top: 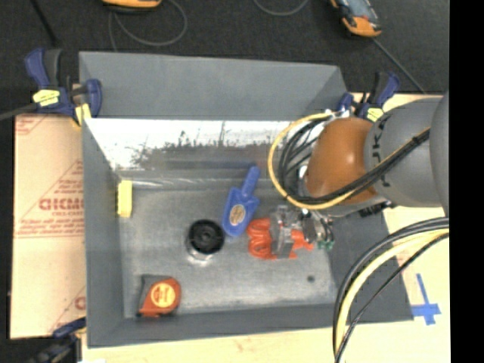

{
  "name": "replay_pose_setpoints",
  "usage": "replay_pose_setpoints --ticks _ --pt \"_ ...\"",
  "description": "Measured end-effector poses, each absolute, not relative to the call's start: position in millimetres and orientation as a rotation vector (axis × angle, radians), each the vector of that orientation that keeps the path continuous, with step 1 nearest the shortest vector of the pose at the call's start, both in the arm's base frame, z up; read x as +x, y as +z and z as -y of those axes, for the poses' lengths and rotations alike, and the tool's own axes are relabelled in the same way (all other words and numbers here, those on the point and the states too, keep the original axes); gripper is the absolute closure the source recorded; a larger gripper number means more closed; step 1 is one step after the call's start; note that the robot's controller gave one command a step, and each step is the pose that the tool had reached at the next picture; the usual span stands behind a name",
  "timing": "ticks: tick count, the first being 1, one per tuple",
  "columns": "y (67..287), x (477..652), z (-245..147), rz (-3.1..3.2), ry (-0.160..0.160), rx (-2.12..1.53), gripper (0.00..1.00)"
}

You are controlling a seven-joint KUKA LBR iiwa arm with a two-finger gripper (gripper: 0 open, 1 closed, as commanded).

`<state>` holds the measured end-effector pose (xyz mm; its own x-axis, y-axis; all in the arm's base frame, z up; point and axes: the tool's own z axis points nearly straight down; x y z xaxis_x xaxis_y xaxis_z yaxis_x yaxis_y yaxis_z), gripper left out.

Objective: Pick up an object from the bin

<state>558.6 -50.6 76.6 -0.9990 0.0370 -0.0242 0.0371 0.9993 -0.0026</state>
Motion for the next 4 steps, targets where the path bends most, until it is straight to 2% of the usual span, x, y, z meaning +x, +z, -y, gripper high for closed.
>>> replay_pose_setpoints --ticks 1,2,3,4 --pt "77 558.7 51 -3.117 -0.005 0.056 1.0" --pt "91 534.8 39 -3.136 0.0 0.098 1.0" --pt "112 533.8 29 -3.139 0.002 0.084 1.0" --pt "119 529.1 27 -3.135 0.0 0.076 1.0"
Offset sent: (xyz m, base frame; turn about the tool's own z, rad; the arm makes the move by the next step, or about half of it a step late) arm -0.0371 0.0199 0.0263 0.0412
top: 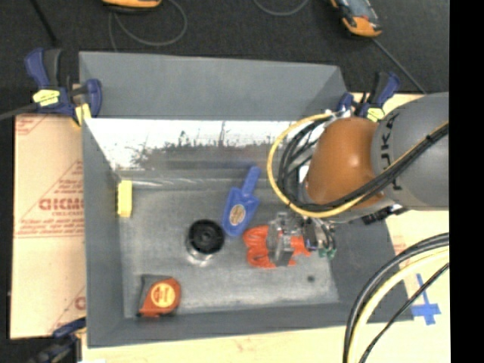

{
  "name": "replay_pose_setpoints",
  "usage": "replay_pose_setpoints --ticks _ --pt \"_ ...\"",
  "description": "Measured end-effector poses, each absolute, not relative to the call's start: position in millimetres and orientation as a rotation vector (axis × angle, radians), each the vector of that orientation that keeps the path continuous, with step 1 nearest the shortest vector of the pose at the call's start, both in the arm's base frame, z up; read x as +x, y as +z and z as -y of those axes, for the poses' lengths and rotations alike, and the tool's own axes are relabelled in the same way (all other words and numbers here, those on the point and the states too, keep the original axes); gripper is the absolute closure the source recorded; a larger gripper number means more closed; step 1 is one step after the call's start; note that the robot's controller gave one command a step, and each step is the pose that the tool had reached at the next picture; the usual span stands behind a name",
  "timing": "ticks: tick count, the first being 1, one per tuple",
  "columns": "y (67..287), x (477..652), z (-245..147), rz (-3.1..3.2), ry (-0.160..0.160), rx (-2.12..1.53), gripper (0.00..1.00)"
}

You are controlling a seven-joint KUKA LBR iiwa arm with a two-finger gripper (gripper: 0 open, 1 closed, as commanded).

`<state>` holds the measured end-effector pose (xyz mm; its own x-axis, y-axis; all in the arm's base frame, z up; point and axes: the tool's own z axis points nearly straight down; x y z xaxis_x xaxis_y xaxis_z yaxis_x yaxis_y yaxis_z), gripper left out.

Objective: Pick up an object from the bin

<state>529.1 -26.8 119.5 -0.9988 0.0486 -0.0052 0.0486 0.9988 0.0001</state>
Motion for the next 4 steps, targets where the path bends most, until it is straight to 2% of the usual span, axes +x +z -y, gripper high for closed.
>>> replay_pose_setpoints --ticks 1,2,3,4 --pt "134 526.8 31 -3.137 -0.001 0.081 0.0" --pt "134 526.7 31 -3.137 -0.002 0.08 0.0" --pt "96 536.5 35 -3.134 -0.002 0.061 0.0" --pt "73 534.8 52 -3.132 0.0 0.161 1.0"
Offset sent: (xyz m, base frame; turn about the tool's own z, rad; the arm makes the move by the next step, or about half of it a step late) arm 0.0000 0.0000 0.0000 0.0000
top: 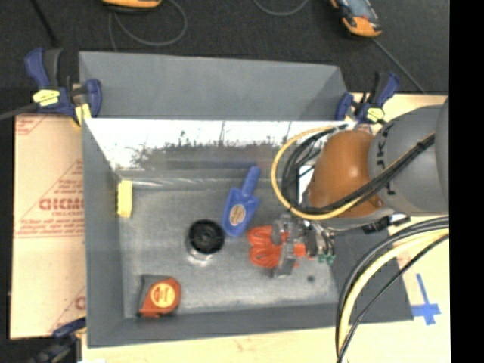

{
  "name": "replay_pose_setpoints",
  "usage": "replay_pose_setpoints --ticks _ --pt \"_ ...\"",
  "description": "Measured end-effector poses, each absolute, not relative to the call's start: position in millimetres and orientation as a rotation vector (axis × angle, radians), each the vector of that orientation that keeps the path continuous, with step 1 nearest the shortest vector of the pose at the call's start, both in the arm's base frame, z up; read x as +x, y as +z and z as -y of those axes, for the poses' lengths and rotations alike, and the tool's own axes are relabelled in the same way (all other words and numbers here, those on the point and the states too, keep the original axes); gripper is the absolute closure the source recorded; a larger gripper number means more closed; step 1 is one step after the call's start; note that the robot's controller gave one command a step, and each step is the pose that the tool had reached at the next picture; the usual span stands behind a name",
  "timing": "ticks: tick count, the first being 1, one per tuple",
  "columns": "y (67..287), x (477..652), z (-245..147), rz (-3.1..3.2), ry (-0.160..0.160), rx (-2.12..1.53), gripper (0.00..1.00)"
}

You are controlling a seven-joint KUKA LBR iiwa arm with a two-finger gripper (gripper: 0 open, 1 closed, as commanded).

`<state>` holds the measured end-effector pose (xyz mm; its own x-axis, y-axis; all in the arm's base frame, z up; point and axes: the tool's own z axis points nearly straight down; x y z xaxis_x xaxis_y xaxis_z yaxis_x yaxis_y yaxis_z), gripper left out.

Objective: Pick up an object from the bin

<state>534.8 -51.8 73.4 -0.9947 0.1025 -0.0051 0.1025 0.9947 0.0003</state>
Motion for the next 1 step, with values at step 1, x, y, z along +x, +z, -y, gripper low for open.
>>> replay_pose_setpoints --ticks 1 --pt "73.4 534.8 51.8 -3.132 0.0 0.16 1.0"
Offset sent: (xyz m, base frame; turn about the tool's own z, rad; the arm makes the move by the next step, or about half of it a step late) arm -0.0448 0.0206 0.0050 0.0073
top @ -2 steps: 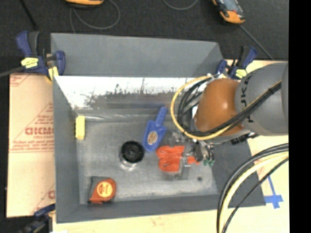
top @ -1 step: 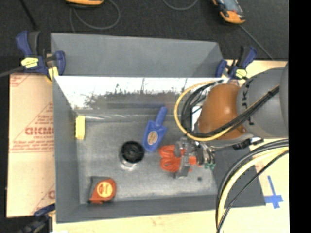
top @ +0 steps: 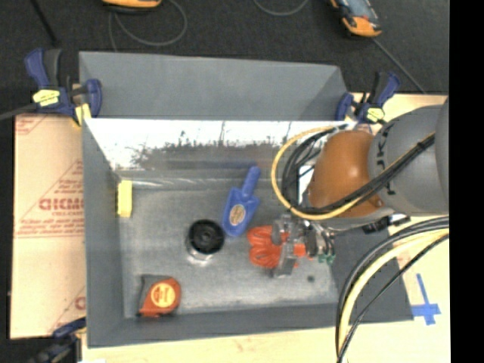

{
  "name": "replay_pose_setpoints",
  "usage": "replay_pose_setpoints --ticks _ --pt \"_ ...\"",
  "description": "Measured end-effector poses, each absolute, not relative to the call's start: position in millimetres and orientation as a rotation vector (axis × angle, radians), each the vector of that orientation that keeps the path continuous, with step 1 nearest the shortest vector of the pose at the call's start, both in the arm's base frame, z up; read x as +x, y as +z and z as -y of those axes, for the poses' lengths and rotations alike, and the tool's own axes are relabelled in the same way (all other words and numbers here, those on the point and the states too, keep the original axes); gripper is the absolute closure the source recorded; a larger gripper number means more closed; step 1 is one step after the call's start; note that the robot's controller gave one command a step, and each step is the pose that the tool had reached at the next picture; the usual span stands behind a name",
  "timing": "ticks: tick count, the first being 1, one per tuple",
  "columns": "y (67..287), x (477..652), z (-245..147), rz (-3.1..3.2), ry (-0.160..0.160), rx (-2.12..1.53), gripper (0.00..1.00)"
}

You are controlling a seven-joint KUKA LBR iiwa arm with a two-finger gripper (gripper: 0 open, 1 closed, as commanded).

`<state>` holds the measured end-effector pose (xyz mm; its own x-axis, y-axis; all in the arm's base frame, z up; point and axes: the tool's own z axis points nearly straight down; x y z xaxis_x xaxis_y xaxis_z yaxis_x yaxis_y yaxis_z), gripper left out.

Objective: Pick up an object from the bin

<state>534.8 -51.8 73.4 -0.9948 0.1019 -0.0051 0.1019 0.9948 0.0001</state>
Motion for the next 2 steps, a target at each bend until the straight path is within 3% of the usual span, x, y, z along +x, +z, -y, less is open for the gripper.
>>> replay_pose_setpoints --ticks 1,2 --pt "81 508.8 40 -3.119 -0.002 0.169 1.0" --pt "71 521.9 37 -3.135 0.0 0.146 0.0"
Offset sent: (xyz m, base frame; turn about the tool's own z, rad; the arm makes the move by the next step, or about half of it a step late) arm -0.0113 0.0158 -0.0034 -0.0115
